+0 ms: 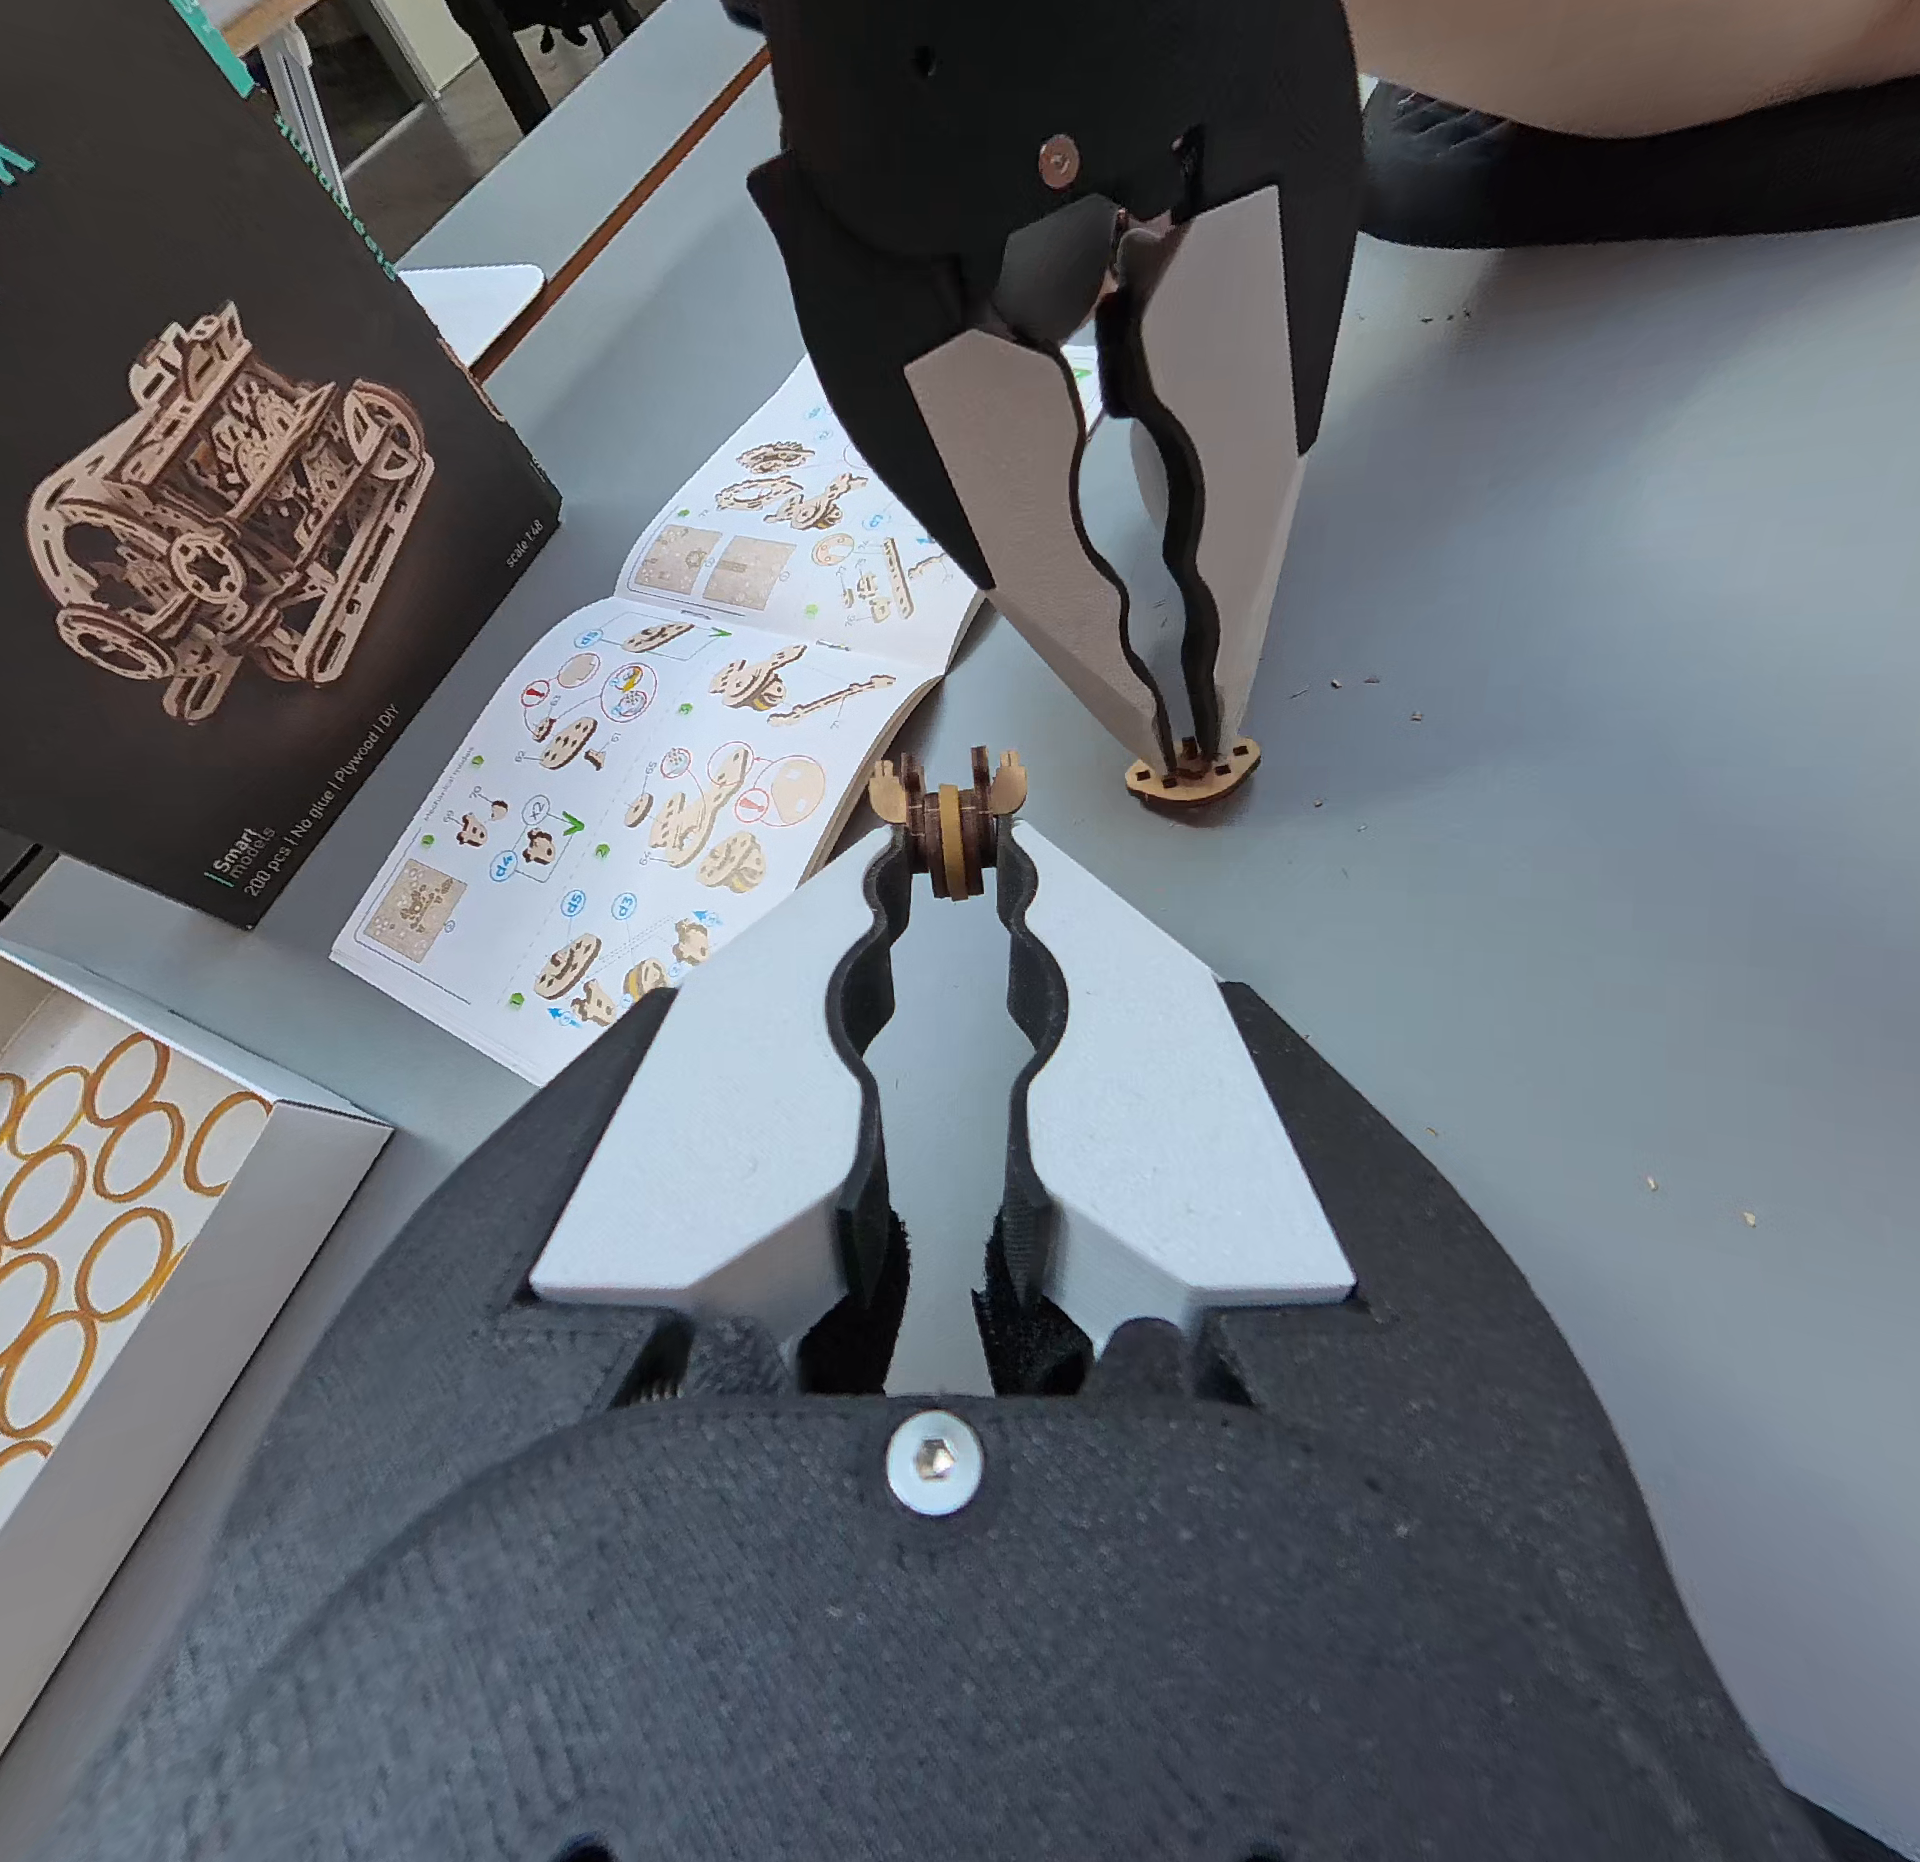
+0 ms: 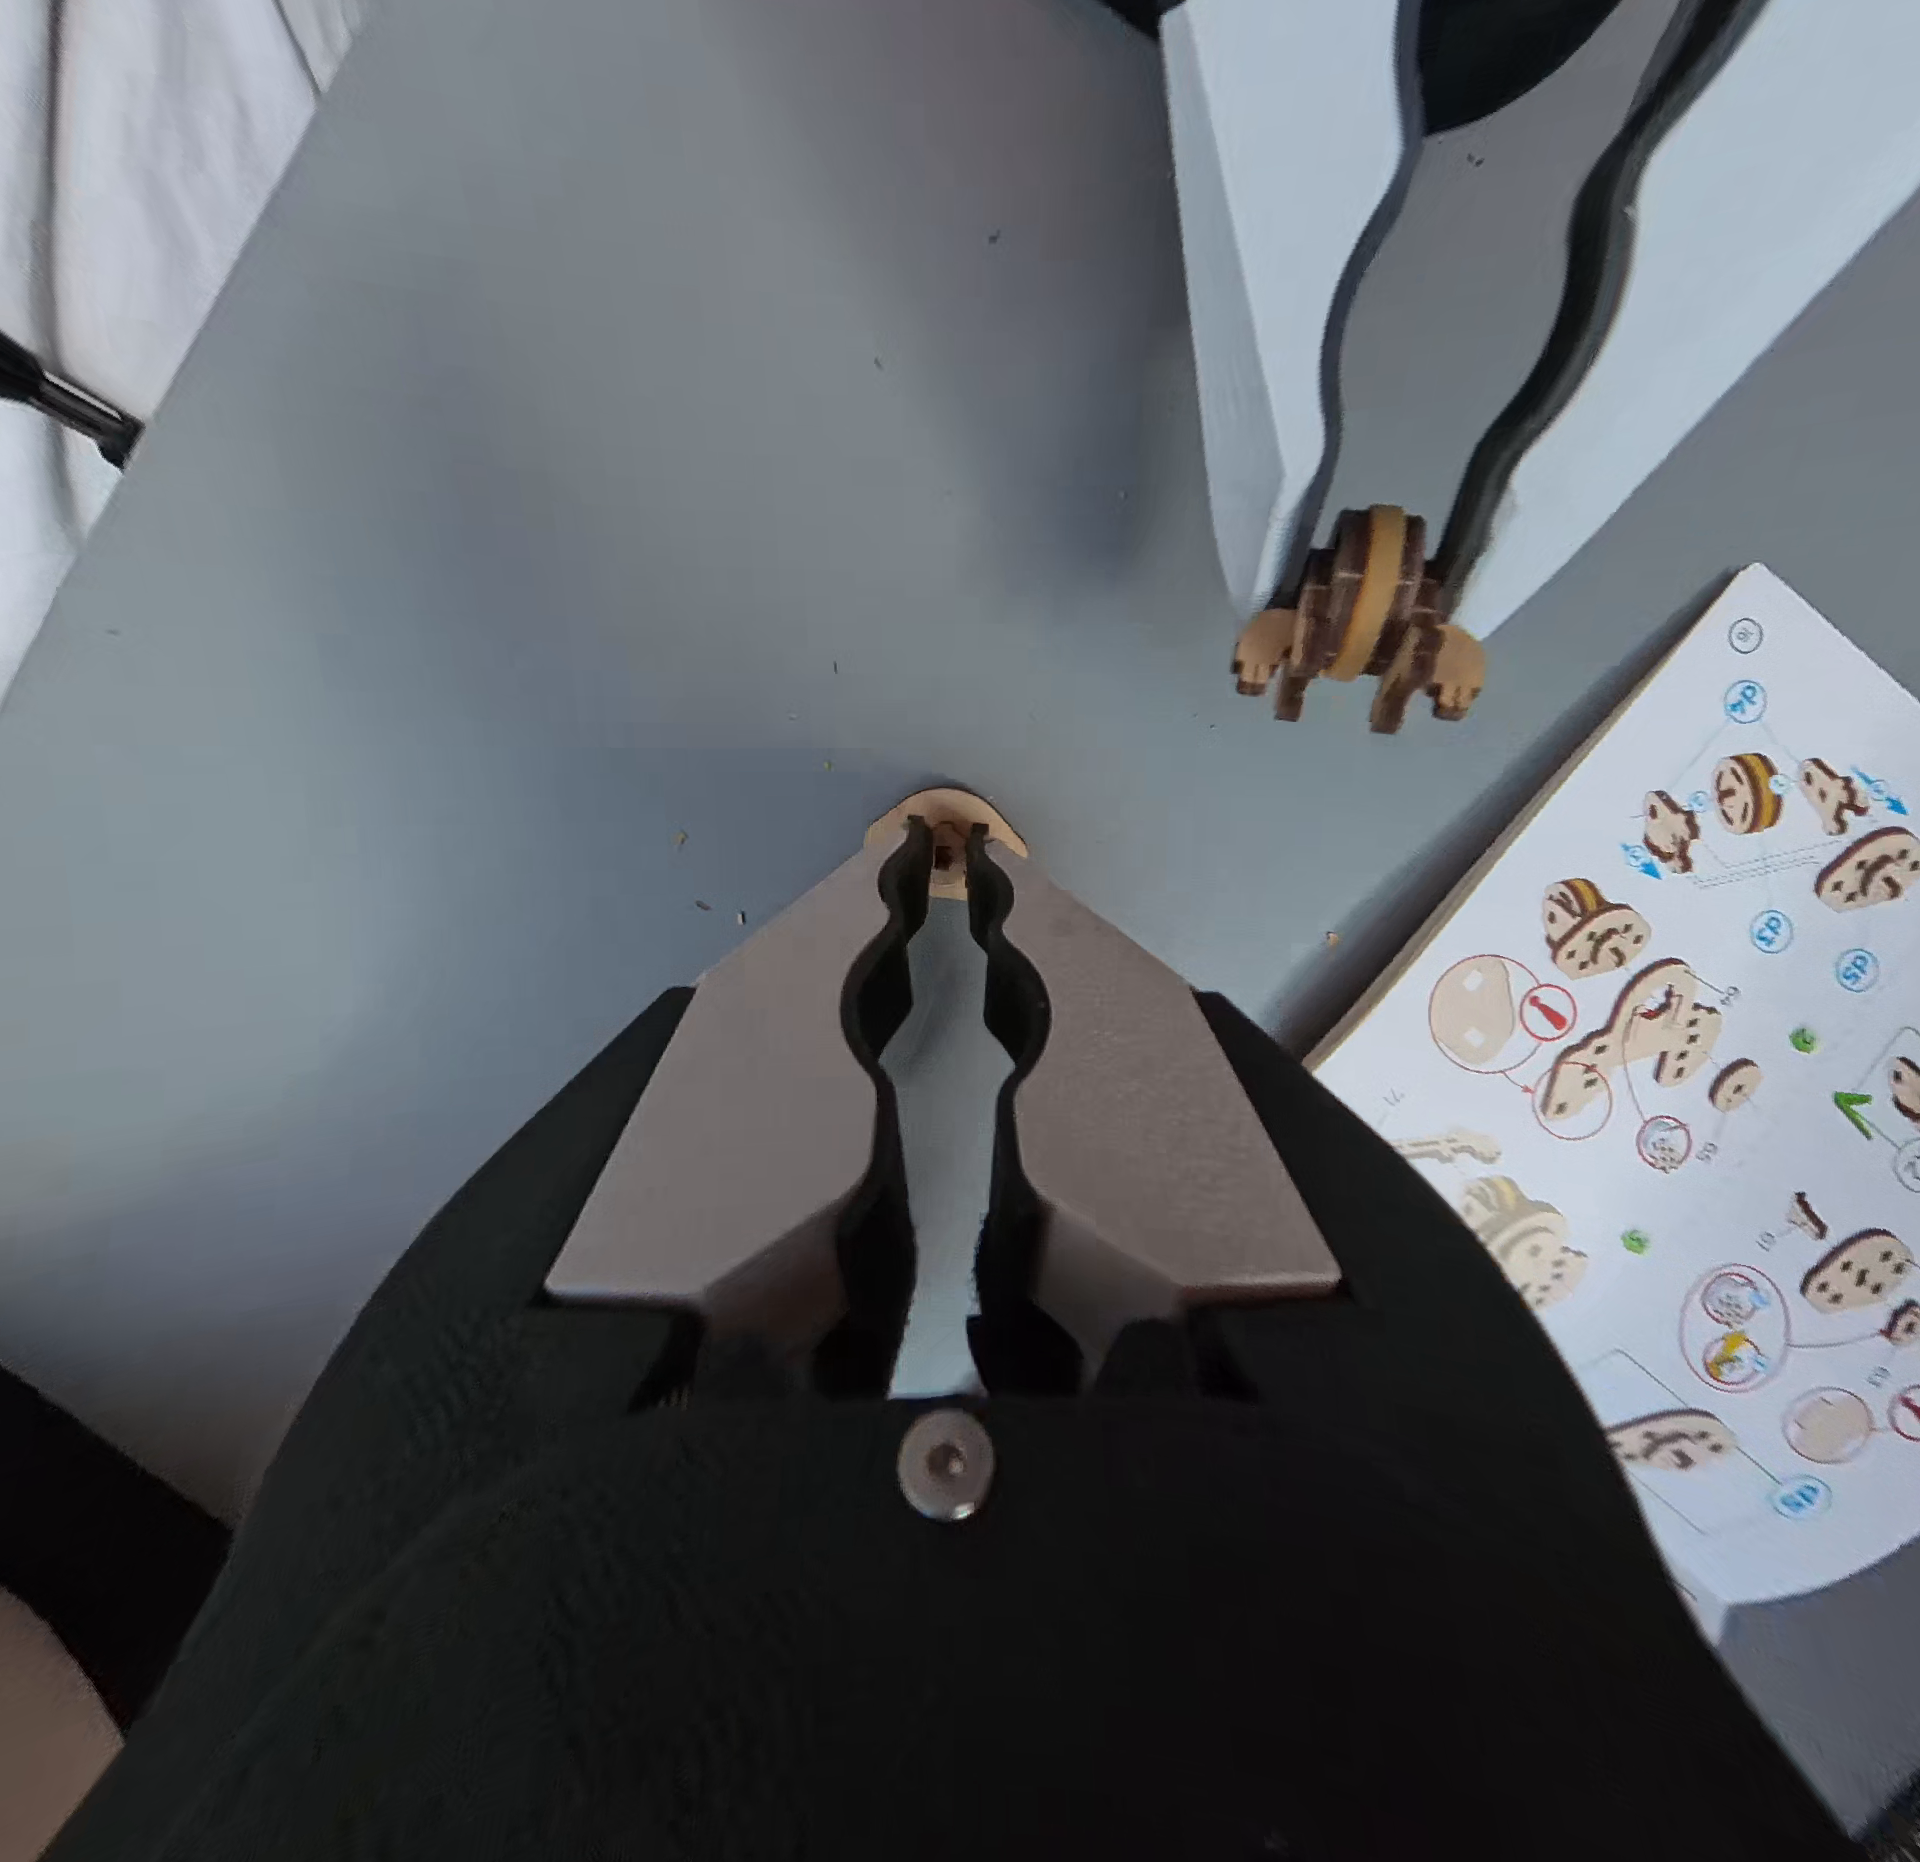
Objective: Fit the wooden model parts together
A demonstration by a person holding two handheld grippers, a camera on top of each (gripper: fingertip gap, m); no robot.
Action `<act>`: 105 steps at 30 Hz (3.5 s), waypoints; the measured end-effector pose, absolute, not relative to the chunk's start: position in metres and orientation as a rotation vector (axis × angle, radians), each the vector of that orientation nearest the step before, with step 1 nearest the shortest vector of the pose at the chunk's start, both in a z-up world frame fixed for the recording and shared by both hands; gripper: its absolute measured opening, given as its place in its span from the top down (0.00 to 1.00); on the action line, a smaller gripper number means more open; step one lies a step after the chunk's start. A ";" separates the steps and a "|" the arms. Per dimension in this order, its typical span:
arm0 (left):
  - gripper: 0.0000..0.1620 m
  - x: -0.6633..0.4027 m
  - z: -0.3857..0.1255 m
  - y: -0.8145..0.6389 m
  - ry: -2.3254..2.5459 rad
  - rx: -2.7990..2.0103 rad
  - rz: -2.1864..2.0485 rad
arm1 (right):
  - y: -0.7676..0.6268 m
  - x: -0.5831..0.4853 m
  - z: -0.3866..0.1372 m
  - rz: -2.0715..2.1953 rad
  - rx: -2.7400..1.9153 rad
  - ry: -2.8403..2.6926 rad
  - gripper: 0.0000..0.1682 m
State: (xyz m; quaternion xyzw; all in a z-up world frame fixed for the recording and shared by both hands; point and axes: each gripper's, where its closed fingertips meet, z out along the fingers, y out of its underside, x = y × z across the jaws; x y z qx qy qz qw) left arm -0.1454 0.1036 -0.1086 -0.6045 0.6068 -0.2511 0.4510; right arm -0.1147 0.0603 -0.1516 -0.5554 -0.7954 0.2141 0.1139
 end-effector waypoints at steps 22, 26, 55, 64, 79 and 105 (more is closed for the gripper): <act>0.91 -0.122 -0.101 0.052 1.578 -1.510 -0.989 | 0.064 -0.117 -0.078 1.257 -1.577 -1.155 0.97; 0.91 -0.122 -0.103 0.052 1.583 -1.522 -1.004 | 0.059 -0.120 -0.086 1.236 -1.601 -1.209 0.97; 0.92 -0.126 -0.116 0.046 1.394 -1.994 -1.563 | 0.065 -0.127 -0.099 1.508 -1.819 -0.986 0.97; 0.92 -0.124 -0.134 0.055 1.321 -2.180 -1.518 | 0.072 -0.124 -0.120 1.545 -2.044 -0.888 0.95; 0.91 -0.121 -0.151 0.061 1.347 -2.262 -1.346 | 0.079 -0.114 -0.141 1.292 -2.191 -0.908 0.85; 0.91 -0.097 -0.151 0.067 1.349 -2.183 -1.278 | 0.080 -0.092 -0.141 1.236 -2.224 -0.896 0.96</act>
